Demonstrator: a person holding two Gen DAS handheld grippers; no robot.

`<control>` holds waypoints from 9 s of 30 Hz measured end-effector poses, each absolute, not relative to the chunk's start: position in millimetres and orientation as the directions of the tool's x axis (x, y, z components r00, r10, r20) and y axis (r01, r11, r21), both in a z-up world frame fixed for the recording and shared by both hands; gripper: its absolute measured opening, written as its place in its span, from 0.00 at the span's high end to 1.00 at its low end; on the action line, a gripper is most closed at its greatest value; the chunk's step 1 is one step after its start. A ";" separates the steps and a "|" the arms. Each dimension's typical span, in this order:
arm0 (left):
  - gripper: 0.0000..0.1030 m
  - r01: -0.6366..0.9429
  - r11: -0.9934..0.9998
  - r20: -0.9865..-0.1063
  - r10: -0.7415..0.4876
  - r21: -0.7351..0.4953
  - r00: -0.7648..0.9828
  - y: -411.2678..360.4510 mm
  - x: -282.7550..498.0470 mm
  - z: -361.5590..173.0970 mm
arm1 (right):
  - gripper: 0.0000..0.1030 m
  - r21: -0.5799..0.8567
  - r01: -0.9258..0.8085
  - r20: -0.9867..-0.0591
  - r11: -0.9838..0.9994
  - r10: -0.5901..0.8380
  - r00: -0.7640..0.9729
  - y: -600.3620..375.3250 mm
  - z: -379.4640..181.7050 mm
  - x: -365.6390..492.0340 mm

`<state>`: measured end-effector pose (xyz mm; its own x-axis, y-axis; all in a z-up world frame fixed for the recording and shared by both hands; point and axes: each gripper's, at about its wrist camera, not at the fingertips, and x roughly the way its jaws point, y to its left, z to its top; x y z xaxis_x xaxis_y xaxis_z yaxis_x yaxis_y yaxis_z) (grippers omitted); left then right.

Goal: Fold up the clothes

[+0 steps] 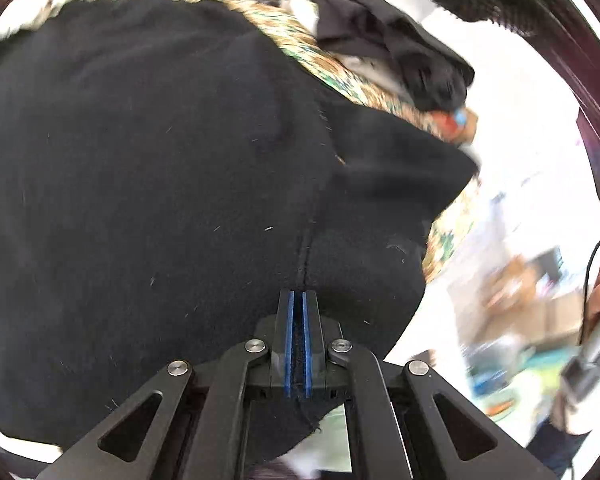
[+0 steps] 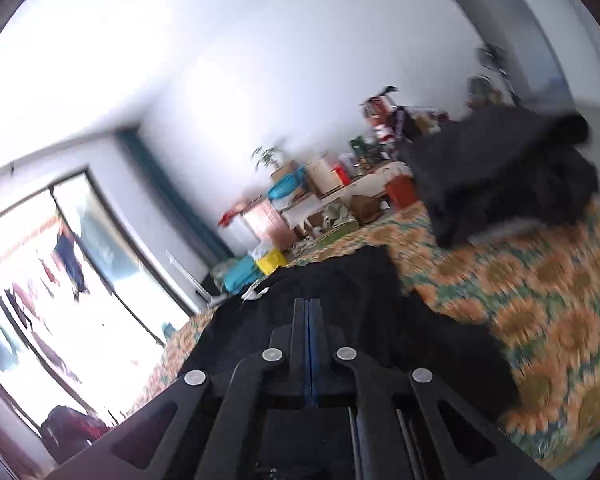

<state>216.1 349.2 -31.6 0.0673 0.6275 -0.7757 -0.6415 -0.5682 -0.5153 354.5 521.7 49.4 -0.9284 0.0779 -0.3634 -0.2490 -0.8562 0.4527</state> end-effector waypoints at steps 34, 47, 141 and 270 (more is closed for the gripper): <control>0.97 -0.663 -0.577 -0.810 0.582 -0.476 0.074 382.0 264.1 -36.6 | 0.89 0.305 -0.554 -0.777 -0.775 0.134 -0.615 624.2 -30.0 321.9; 0.97 -0.454 -0.594 -0.572 0.795 -0.664 -0.202 237.8 224.8 5.5 | 0.88 0.190 -0.112 -0.578 -0.975 -0.019 -0.816 440.0 93.9 250.9; 0.97 -0.544 -0.629 -0.453 0.777 -0.556 -0.436 225.3 119.3 127.5 | 0.50 0.291 -0.235 -0.666 -0.928 -0.020 -0.746 463.2 -36.2 390.8; 0.94 -0.740 -0.655 -0.985 0.161 -0.155 0.064 514.6 228.2 2.1 | 0.93 0.264 -0.224 -0.823 -0.938 -0.098 -0.560 419.1 -95.3 426.0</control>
